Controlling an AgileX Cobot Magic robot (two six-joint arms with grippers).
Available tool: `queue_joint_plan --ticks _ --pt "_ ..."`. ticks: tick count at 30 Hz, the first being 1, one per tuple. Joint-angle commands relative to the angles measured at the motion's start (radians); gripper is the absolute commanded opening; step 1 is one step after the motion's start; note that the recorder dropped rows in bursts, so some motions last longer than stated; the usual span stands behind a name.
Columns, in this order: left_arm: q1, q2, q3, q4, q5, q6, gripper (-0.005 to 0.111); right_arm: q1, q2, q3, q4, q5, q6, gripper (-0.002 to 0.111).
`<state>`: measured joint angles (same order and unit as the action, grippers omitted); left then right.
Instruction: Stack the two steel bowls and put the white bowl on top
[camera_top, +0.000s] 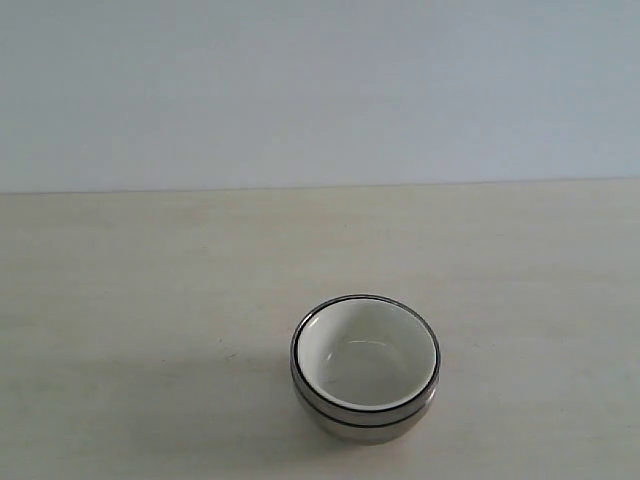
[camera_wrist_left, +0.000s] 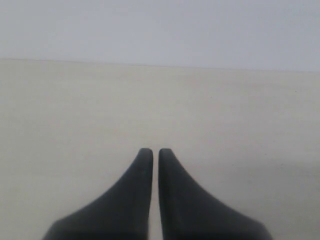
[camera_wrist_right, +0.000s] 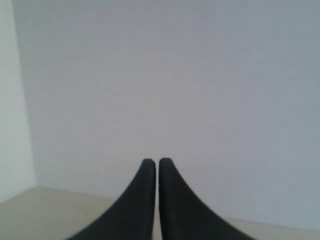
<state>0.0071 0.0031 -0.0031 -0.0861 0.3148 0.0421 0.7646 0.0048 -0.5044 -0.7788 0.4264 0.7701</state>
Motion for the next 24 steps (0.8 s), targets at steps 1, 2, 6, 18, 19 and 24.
queue_joint_plan --ticks 1,2,6,18,19,24 --pt "-0.005 -0.003 0.003 0.000 -0.008 -0.005 0.004 -0.228 -0.005 0.007 0.002 -0.033 0.012 0.000" --pt "-0.005 -0.003 0.003 0.000 -0.008 -0.005 0.004 -0.284 -0.005 0.007 0.018 -0.039 0.008 0.000" --pt "-0.005 -0.003 0.003 0.000 -0.008 -0.005 0.004 -0.481 -0.005 0.007 0.139 -0.109 -0.051 0.000" --pt "-0.005 -0.003 0.003 0.000 -0.008 -0.005 0.004 -0.722 -0.005 0.007 0.251 -0.168 -0.116 0.000" --pt "-0.005 -0.003 0.003 0.000 -0.008 -0.005 0.004 -0.722 -0.005 0.007 0.277 -0.168 -0.135 0.000" --pt "-0.005 -0.003 0.003 0.000 -0.008 -0.005 0.004 -0.722 -0.005 0.060 0.350 -0.249 -0.164 0.000"
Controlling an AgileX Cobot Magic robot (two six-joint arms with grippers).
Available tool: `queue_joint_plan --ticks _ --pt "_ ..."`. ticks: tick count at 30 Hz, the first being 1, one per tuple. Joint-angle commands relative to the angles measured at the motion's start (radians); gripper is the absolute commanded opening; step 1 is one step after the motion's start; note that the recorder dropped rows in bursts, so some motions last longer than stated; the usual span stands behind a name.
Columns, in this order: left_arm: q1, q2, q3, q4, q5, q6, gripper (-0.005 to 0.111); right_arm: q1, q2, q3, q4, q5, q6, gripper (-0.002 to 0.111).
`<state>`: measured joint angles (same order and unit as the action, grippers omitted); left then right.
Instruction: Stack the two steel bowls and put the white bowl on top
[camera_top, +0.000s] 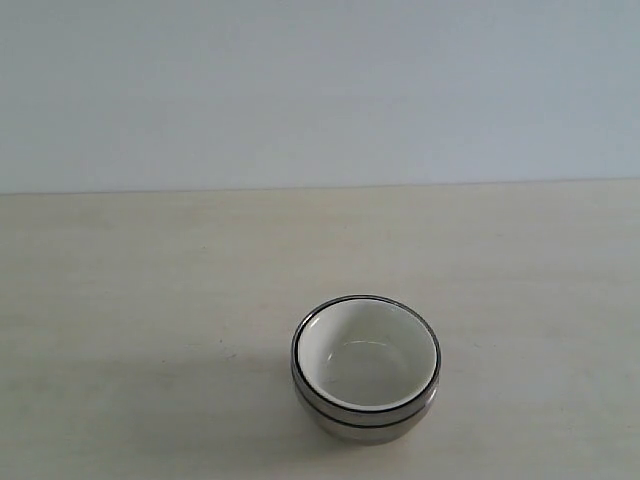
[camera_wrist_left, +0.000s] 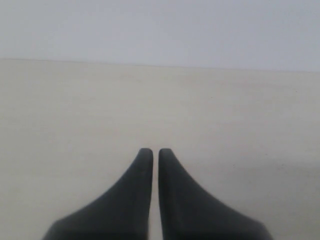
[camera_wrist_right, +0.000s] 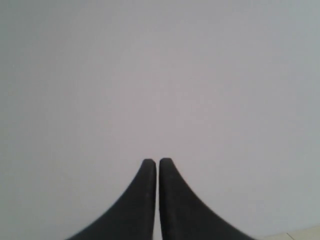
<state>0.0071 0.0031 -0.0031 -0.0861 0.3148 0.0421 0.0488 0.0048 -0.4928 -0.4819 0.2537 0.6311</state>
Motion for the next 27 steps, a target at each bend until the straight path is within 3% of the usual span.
queue_joint_plan --ticks 1,14,27 --pt "-0.005 -0.003 0.003 0.000 -0.008 -0.005 0.004 -0.006 -0.005 0.068 0.072 -0.099 -0.021 0.000" --pt "-0.005 -0.003 0.003 0.000 -0.008 -0.005 0.004 -0.006 -0.005 0.493 0.109 -0.378 0.022 0.000" --pt "-0.005 -0.003 0.003 0.000 -0.008 -0.005 0.004 -0.006 -0.005 0.493 0.105 -0.274 -0.065 0.000"
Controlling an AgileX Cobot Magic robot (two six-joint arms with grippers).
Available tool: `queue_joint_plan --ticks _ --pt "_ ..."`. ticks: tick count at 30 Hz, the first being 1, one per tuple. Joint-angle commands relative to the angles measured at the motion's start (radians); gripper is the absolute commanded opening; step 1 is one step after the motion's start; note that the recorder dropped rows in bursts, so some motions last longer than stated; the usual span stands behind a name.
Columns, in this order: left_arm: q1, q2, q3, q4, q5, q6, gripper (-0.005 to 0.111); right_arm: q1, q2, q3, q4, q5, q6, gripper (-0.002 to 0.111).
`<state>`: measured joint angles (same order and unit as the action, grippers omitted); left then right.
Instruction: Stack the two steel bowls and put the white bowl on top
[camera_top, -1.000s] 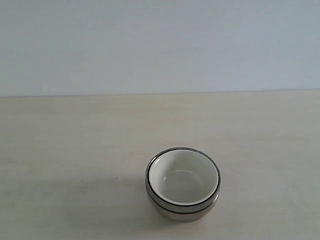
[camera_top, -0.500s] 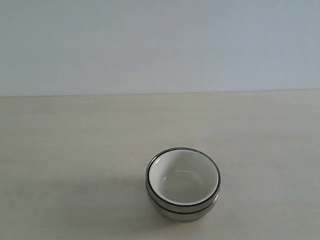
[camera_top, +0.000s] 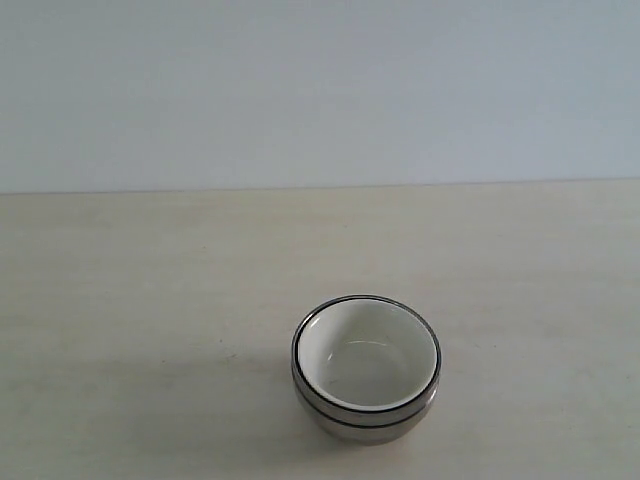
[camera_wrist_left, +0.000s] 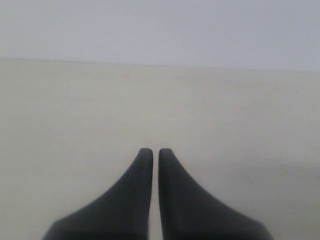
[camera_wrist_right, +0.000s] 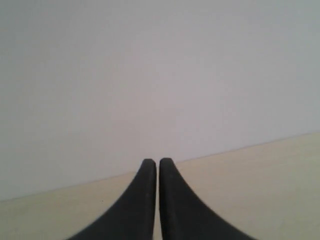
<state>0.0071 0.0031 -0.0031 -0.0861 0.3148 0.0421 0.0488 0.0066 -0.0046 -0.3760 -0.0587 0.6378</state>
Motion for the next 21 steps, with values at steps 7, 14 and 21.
queue_joint_plan --ticks 7,14,21 --pt "-0.005 -0.003 0.003 0.000 -0.008 -0.005 0.004 -0.006 -0.007 0.005 -0.001 0.178 -0.158 0.000" --pt "-0.005 -0.003 0.003 0.000 -0.008 -0.005 0.004 -0.006 -0.007 0.005 0.106 0.183 -0.274 0.000" --pt "-0.005 -0.003 0.003 0.000 -0.008 -0.005 0.004 -0.006 -0.007 0.005 0.376 0.181 -0.571 0.000"
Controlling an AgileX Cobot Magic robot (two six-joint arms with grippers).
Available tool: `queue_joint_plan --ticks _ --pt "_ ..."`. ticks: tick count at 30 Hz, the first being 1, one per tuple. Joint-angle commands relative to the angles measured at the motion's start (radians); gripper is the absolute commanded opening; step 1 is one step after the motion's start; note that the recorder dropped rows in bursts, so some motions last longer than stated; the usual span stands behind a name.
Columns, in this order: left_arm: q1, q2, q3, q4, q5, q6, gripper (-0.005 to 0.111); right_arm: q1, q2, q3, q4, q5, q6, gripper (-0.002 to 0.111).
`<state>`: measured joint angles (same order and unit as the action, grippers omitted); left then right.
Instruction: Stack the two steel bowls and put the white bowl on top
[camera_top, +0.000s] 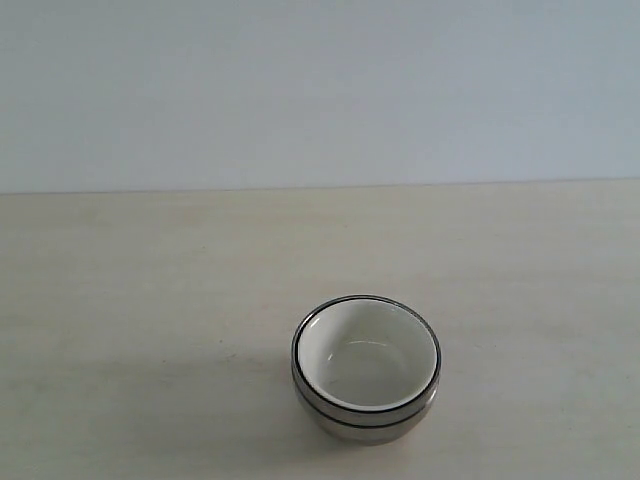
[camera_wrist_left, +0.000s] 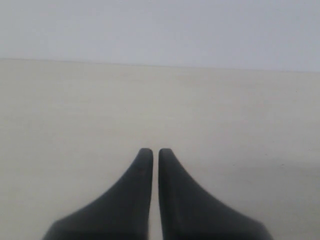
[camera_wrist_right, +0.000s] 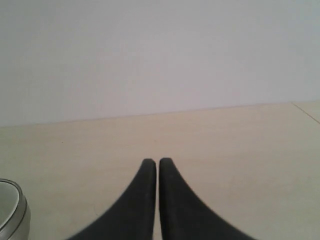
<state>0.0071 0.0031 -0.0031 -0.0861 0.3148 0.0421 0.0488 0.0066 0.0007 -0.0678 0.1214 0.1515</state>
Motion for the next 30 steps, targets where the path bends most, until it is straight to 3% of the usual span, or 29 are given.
queue_joint_plan --ticks 1,30 --pt "-0.005 -0.003 0.003 0.000 -0.008 -0.005 0.004 -0.006 -0.007 -0.001 0.068 0.003 -0.084 0.000" --pt "-0.005 -0.003 0.003 0.000 -0.008 -0.005 0.004 -0.006 -0.007 -0.001 0.083 0.023 -0.123 0.000"
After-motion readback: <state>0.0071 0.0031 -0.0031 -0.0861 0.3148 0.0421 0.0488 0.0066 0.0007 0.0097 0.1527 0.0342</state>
